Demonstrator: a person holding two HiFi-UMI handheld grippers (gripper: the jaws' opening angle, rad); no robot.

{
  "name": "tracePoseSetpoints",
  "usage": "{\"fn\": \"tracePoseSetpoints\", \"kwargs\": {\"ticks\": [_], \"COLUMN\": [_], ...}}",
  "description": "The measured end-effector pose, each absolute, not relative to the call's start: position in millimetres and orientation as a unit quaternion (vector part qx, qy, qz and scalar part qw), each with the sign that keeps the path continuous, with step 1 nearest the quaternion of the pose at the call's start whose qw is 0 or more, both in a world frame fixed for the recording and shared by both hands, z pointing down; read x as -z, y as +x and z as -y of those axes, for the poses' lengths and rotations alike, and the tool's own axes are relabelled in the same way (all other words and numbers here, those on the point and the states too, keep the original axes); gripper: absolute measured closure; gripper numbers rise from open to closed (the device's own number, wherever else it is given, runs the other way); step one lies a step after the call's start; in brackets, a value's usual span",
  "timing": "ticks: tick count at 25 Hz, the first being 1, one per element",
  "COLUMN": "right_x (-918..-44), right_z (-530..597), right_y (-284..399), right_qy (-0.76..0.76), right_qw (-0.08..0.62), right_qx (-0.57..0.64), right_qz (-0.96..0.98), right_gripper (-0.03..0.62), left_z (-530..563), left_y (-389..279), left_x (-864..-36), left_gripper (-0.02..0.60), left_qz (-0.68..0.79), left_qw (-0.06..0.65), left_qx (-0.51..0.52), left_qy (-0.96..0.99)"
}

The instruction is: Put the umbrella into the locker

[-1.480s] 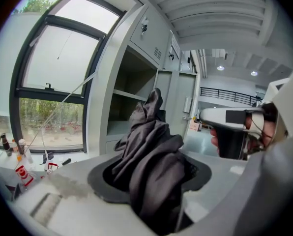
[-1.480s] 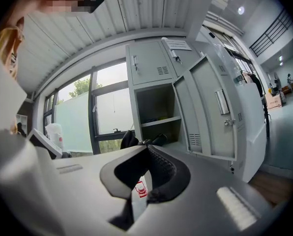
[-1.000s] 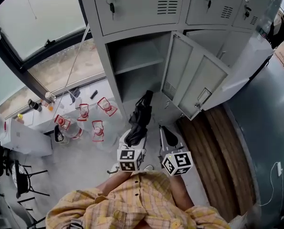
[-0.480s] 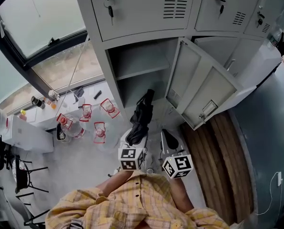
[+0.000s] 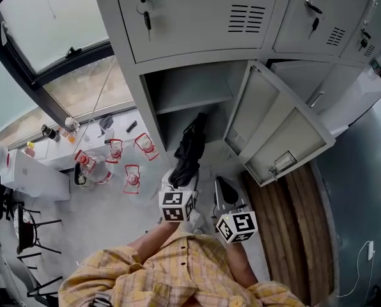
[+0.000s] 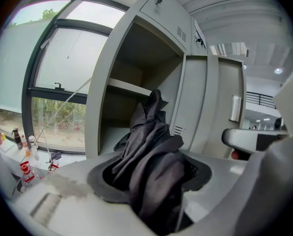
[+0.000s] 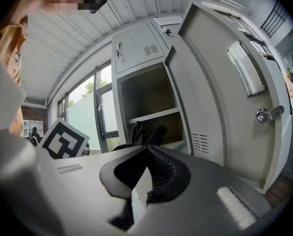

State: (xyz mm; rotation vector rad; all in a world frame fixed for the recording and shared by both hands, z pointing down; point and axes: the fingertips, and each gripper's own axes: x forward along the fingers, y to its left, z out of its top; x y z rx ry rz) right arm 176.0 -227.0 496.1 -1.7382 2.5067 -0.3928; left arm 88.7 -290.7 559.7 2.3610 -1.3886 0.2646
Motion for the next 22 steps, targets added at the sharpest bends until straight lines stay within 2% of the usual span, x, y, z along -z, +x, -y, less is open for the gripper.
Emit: {"fn": "tracePoseSetpoints", "kwargs": {"ticks": [22], "right_x": [-507.5], "right_z": [258.3], "right_y": [190.2], "right_qy": [-0.567], "right_qw": [0.032], "right_qx": [0.141], "right_qz": [-0.811], "right_gripper": [0.595], "left_z": [397.5], "left_y": [107.2], "left_x": [-562.1], "left_gripper": [0.333], "left_qz": [0.534], "left_qw": [0.166], "left_qx": [-0.094], "left_qy": [0.823]}}
